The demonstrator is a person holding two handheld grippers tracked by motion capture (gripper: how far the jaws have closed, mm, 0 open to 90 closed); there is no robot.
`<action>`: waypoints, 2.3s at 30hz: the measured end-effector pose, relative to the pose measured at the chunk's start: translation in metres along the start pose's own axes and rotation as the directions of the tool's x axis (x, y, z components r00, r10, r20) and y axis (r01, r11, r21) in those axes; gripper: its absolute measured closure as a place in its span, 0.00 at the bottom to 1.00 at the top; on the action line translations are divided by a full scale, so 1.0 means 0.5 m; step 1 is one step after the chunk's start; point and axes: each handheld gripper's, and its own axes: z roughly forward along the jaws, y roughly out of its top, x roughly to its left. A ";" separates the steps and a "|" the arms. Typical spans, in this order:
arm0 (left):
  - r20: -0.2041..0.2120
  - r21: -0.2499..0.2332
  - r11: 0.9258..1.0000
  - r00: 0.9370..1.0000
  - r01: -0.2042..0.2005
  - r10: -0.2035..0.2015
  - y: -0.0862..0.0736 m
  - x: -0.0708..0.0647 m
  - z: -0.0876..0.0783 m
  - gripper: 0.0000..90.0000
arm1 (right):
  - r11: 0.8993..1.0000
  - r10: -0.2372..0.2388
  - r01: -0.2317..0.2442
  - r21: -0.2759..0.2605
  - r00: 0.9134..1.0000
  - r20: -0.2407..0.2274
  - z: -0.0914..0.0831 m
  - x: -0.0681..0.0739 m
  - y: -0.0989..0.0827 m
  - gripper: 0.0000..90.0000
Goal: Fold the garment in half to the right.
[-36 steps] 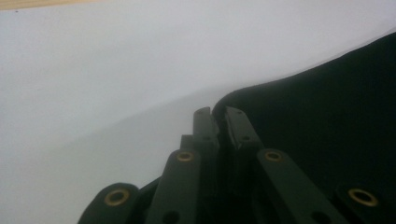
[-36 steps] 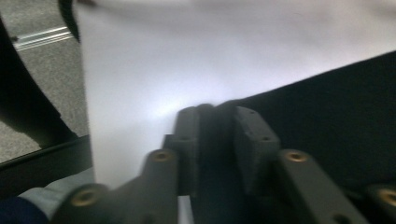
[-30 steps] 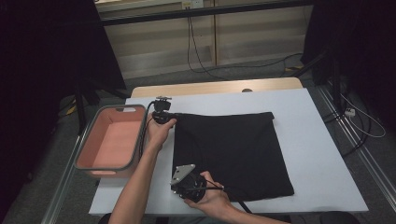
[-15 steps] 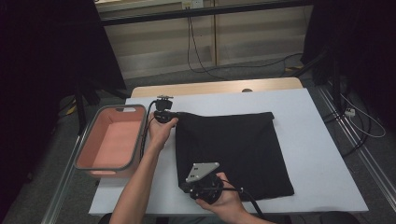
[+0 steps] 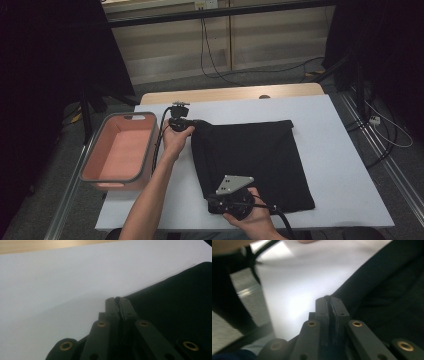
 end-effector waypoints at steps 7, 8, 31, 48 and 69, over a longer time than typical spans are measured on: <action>0.003 0.004 1.000 1.000 -0.008 0.008 0.002 -0.005 0.004 0.96 | 0.998 0.030 -0.036 0.055 0.995 0.098 0.005 -0.018 -0.017 0.55; 0.003 0.005 1.000 1.000 -0.008 0.008 0.002 -0.005 0.005 0.96 | 0.997 0.030 -0.037 0.063 0.994 0.101 0.006 -0.018 -0.019 0.53; 0.015 -0.024 0.999 0.999 0.044 -0.044 0.005 0.010 -0.008 0.97 | 0.995 0.043 -0.044 0.084 0.999 0.022 0.031 -0.005 -0.007 0.95; 0.034 -0.102 0.993 0.998 0.060 -0.057 0.038 0.016 -0.060 0.97 | 1.000 0.023 -0.023 -0.007 1.000 -0.016 -0.003 -0.005 0.036 0.96; 0.003 -0.138 0.987 0.997 0.080 -0.081 0.056 0.038 -0.112 0.98 | 0.996 -0.011 0.006 -0.087 0.998 -0.057 -0.013 -0.002 0.083 0.96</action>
